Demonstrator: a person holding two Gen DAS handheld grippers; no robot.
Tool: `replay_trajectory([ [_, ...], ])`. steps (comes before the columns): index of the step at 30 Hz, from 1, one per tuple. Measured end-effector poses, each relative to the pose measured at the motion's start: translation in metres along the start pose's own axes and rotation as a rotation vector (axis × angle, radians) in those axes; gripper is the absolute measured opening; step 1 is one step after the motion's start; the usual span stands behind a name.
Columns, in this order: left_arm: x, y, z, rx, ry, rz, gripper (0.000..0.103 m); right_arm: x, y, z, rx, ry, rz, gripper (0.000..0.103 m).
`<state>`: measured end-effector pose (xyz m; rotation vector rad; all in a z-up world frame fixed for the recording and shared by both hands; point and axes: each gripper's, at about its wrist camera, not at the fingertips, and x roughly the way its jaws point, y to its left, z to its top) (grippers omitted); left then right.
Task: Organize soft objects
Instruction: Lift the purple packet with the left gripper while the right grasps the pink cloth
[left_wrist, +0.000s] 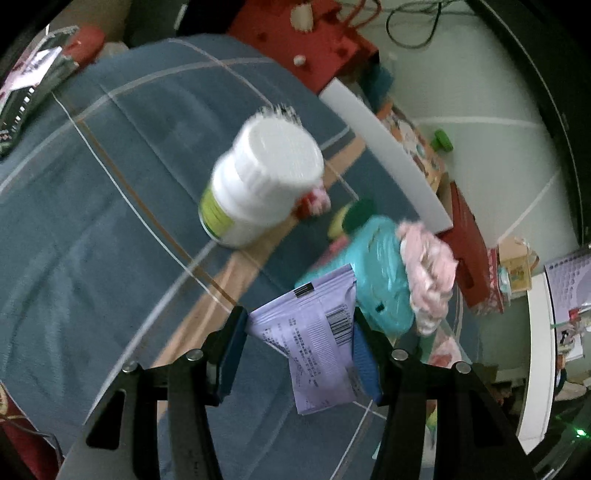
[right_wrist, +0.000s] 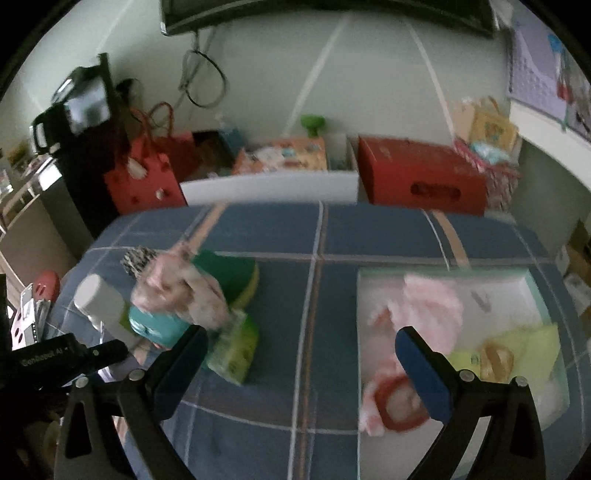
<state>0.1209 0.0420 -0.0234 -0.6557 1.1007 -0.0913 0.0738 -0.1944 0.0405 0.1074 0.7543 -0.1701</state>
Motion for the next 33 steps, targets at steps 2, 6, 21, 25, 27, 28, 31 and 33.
replay_trajectory([
  [2,-0.008,0.001,0.004,0.002,-0.029,0.005,0.056,-0.001,0.008,0.004,-0.019,-0.015,0.017,0.103],
  [6,-0.019,0.002,0.01,0.01,-0.079,0.014,0.056,0.004,0.031,0.008,-0.078,-0.017,0.042,0.103],
  [21,-0.031,0.01,0.018,-0.017,-0.132,0.023,0.056,0.048,0.074,0.011,-0.15,0.049,0.133,0.086],
  [25,-0.03,0.01,0.018,-0.016,-0.13,0.024,0.056,0.056,0.08,0.011,-0.155,0.061,0.156,0.072],
  [27,-0.03,0.01,0.018,-0.017,-0.129,0.024,0.056,0.059,0.082,0.01,-0.158,0.069,0.168,0.063],
  [28,-0.03,0.01,0.018,-0.018,-0.128,0.023,0.056,0.059,0.083,0.009,-0.16,0.071,0.171,0.062],
  [31,-0.028,0.01,0.019,-0.018,-0.123,0.02,0.056,0.058,0.083,0.008,-0.16,0.069,0.182,0.055],
  [33,-0.027,0.011,0.019,-0.016,-0.12,0.022,0.056,0.058,0.082,0.008,-0.157,0.063,0.181,0.051],
])
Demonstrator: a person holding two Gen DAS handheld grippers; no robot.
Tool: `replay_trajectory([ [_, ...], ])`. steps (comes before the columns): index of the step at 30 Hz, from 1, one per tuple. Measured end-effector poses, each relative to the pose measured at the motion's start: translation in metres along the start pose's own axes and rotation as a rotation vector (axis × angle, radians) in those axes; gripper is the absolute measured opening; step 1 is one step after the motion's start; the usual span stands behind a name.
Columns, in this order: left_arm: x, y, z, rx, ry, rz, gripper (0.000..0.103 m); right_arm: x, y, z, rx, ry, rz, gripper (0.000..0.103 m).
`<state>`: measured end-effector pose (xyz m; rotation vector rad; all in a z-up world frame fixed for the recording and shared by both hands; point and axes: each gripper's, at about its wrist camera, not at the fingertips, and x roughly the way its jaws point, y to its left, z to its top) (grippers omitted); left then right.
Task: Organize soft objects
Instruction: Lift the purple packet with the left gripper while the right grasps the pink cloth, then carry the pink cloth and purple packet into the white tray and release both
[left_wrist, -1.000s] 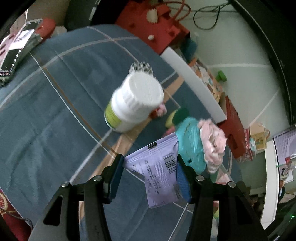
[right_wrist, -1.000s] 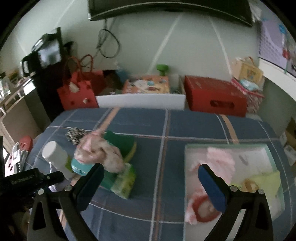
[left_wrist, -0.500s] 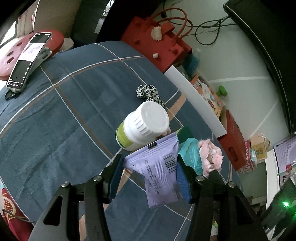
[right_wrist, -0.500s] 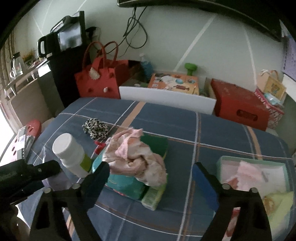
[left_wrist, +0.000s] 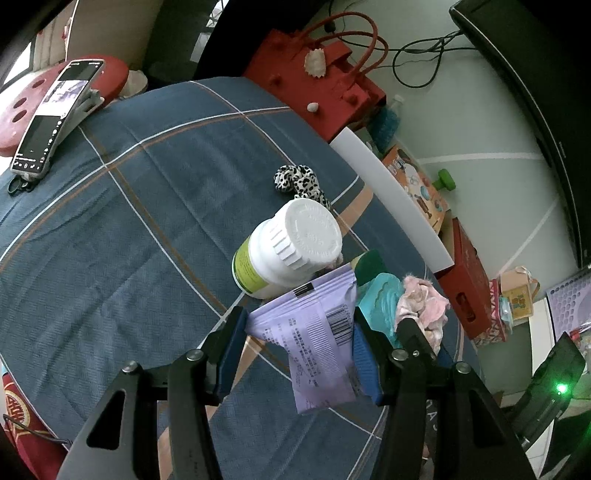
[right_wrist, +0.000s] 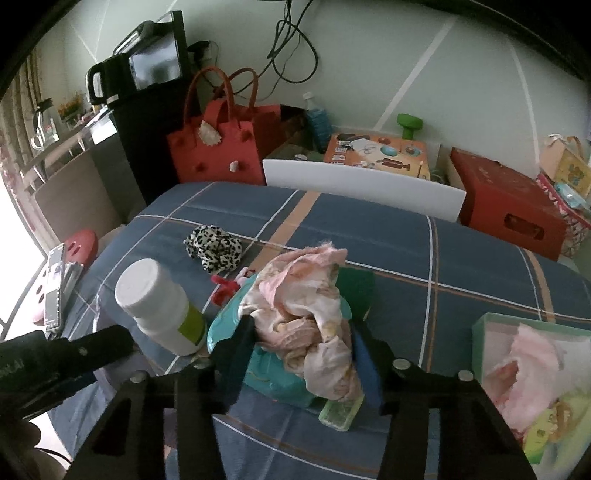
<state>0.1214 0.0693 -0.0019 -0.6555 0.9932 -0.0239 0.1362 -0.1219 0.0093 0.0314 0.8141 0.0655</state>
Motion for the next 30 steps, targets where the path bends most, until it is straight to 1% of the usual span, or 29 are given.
replay_trajectory([
  [1,0.0,0.0,0.0,0.002,0.0,0.001,0.056,0.0,0.001,0.0,0.0,0.0,0.002,0.05],
  [3,0.0,-0.001,0.0,0.004,-0.003,0.004,0.056,-0.001,0.001,0.0,-0.001,-0.004,0.003,0.042],
  [5,0.0,-0.002,-0.001,0.008,-0.006,0.007,0.056,-0.002,0.0,0.001,0.001,-0.005,0.005,0.042],
  [7,0.001,-0.003,-0.001,0.009,-0.007,0.009,0.056,-0.002,-0.001,0.001,0.006,-0.006,0.009,0.038],
  [11,-0.001,-0.005,-0.002,0.019,-0.017,0.015,0.056,-0.005,-0.005,0.002,0.018,-0.012,0.011,0.037],
  [12,-0.002,-0.006,-0.002,0.023,-0.022,0.016,0.056,-0.006,-0.007,0.002,0.023,-0.013,0.015,0.034],
  [16,-0.006,-0.008,-0.003,0.037,-0.039,0.022,0.056,-0.012,-0.011,0.002,0.034,-0.027,0.015,0.033],
  [18,-0.008,-0.009,-0.003,0.044,-0.048,0.024,0.056,-0.016,-0.015,0.003,0.048,-0.036,0.021,0.029],
  [22,-0.009,-0.012,-0.003,0.057,-0.054,0.028,0.056,-0.023,-0.022,0.004,0.067,-0.054,0.03,0.029],
  [24,-0.009,-0.013,-0.004,0.061,-0.057,0.029,0.056,-0.026,-0.024,0.004,0.073,-0.06,0.035,0.025],
  [30,-0.014,-0.019,-0.005,0.078,-0.078,0.029,0.056,-0.042,-0.031,0.005,0.09,-0.092,0.045,0.025],
])
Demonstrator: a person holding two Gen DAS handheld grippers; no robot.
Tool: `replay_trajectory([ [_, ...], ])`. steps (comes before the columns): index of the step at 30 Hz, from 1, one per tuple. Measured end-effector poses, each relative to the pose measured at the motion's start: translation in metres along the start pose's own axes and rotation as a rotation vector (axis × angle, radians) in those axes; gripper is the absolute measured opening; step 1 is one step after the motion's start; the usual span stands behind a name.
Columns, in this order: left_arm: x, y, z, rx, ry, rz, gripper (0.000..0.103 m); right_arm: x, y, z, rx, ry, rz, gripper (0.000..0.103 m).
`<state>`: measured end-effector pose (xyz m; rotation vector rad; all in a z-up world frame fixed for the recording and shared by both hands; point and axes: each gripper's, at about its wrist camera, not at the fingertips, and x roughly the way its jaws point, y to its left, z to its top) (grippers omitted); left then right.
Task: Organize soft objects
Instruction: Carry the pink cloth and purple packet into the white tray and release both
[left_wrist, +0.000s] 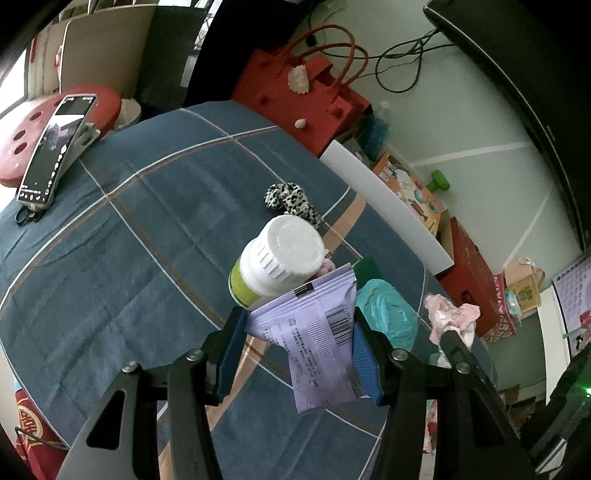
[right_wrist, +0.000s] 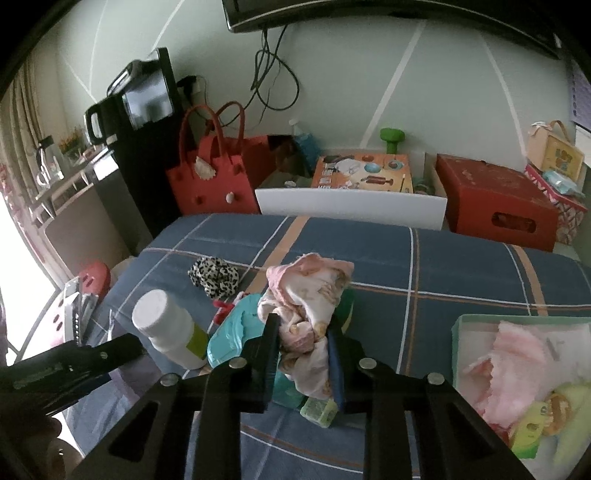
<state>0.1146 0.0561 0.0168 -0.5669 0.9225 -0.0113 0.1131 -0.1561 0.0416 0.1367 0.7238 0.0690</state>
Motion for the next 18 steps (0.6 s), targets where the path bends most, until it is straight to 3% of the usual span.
replay_trajectory([
  [5,-0.009,-0.012,0.0,0.04,-0.032,-0.016,0.056,-0.017,-0.014,0.005,0.03,-0.036,-0.014,0.025],
  [10,-0.018,-0.034,-0.002,0.114,-0.063,-0.047,0.056,-0.037,-0.043,0.009,0.083,-0.074,-0.087,0.025],
  [18,-0.017,-0.093,-0.019,0.306,-0.059,-0.111,0.056,-0.057,-0.102,0.008,0.211,-0.103,-0.187,0.025],
])
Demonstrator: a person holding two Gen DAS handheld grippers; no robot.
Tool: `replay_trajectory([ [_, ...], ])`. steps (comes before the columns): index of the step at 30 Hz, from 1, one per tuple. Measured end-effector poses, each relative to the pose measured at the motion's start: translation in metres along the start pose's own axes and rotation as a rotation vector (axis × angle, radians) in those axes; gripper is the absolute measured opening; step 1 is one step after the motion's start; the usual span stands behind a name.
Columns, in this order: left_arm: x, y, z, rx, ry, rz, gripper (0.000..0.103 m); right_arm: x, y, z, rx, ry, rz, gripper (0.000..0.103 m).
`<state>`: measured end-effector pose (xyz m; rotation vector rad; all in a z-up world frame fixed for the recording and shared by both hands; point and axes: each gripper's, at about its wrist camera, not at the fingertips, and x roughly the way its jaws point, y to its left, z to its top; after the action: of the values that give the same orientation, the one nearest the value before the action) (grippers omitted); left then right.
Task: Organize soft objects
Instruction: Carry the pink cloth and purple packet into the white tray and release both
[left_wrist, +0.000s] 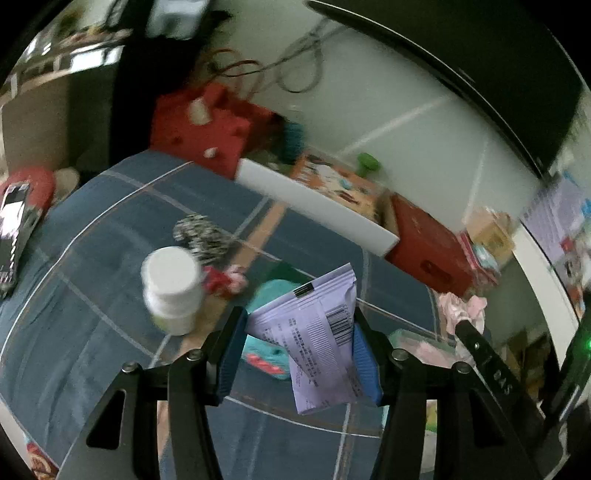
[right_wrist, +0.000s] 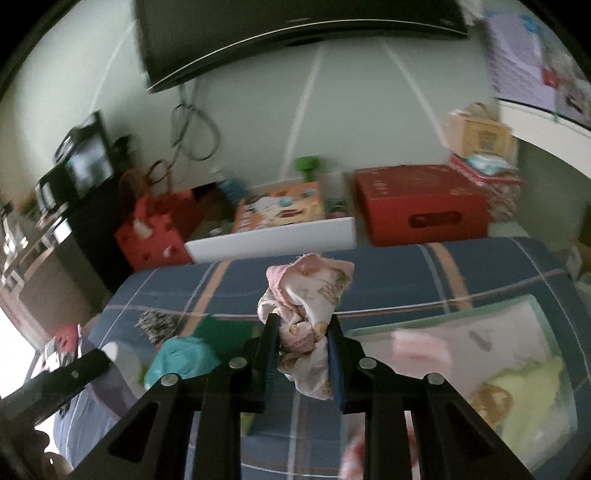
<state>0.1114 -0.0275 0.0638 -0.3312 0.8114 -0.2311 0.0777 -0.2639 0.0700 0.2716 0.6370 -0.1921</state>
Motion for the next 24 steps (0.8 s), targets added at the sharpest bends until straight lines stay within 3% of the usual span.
replay_trajectory([
  [13,0.036,-0.101,-0.014,0.251,0.092,-0.099,0.056,-0.013,-0.098,0.007,0.167,-0.033,-0.227,0.025],
  [24,0.08,-0.163,-0.039,0.373,0.187,-0.264,0.056,-0.017,-0.173,-0.004,0.294,-0.008,-0.381,0.025],
])
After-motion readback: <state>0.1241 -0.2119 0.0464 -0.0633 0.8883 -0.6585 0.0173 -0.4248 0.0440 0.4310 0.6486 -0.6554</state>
